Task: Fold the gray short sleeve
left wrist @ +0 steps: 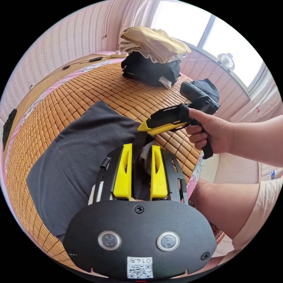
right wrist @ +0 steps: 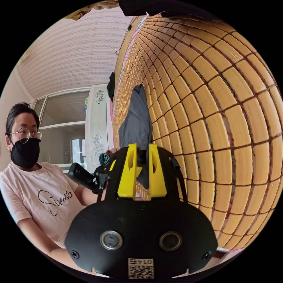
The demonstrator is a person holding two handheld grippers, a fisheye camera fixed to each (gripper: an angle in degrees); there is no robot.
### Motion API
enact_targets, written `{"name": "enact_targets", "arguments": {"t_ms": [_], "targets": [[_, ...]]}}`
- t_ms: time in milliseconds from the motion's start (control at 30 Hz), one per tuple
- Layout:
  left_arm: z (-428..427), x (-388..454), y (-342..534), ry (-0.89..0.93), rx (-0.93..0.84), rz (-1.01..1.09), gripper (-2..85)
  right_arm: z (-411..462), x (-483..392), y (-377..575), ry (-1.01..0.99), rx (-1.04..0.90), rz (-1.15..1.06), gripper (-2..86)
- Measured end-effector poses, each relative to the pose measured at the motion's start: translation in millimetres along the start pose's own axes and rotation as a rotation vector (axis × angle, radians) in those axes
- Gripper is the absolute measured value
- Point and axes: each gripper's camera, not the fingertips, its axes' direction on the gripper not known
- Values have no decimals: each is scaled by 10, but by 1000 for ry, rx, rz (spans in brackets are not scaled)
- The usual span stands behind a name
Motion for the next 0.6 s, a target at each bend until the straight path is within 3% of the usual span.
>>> {"name": "enact_targets", "arguments": {"t_ms": [133, 367, 600], "targets": [[105, -14, -116, 4, -41, 2, 108, -23, -38, -18, -21, -37, -15, 66], [89, -54, -222, 23, -83, 19, 18, -19, -103, -88, -31, -58, -32, 82], [-377, -180, -206, 44, 16, 1, -1, -36, -171, -295, 31, 32, -47, 106]]}}
